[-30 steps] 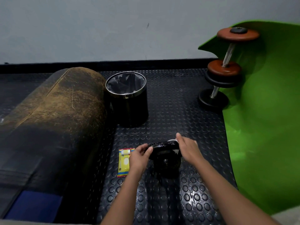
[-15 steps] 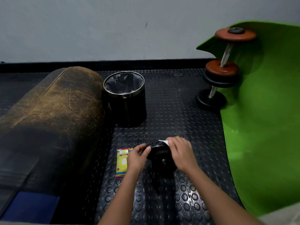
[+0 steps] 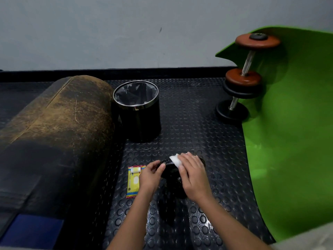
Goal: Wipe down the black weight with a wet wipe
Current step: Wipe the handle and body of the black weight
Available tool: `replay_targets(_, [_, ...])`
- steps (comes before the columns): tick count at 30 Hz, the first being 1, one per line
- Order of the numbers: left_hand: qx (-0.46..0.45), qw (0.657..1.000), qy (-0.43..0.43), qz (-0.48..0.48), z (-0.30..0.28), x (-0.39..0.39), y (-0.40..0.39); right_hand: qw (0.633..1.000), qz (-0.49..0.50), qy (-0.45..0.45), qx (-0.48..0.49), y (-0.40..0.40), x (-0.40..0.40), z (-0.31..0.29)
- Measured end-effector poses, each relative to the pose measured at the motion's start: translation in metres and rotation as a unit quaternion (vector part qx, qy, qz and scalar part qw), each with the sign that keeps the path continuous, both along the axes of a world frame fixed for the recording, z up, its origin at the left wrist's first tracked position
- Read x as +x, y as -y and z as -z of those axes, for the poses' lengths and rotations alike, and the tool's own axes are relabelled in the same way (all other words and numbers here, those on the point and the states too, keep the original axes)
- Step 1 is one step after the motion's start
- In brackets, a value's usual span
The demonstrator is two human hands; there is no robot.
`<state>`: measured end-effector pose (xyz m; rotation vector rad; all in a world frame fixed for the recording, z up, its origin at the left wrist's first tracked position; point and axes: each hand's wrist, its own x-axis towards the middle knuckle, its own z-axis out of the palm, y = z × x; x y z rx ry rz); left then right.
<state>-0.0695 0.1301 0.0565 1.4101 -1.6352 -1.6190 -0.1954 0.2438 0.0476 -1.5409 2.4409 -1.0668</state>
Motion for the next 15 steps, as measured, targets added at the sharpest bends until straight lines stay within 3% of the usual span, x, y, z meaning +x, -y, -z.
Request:
replay_targets(3, [0.000, 1.000, 0.002, 0.000, 0.000, 0.000, 0.000, 0.998, 0.017, 0.032, -0.050, -0.012, -0.006, 0.009])
replay_targets(10, [0.002, 1.000, -0.010, -0.001, 0.000, -0.001, 0.000, 0.963, 0.198, 0.176, -0.056, 0.000, 0.000, 0.001])
replay_targets(12, [0.001, 1.000, -0.011, -0.001, 0.000, -0.001, 0.000, 0.970, 0.185, 0.154, -0.038, 0.007, 0.007, -0.005])
replay_targets(15, [-0.005, 1.000, -0.012, 0.000, 0.001, -0.001, 0.001, 0.994, 0.083, 0.062, -0.034, 0.011, 0.018, -0.007])
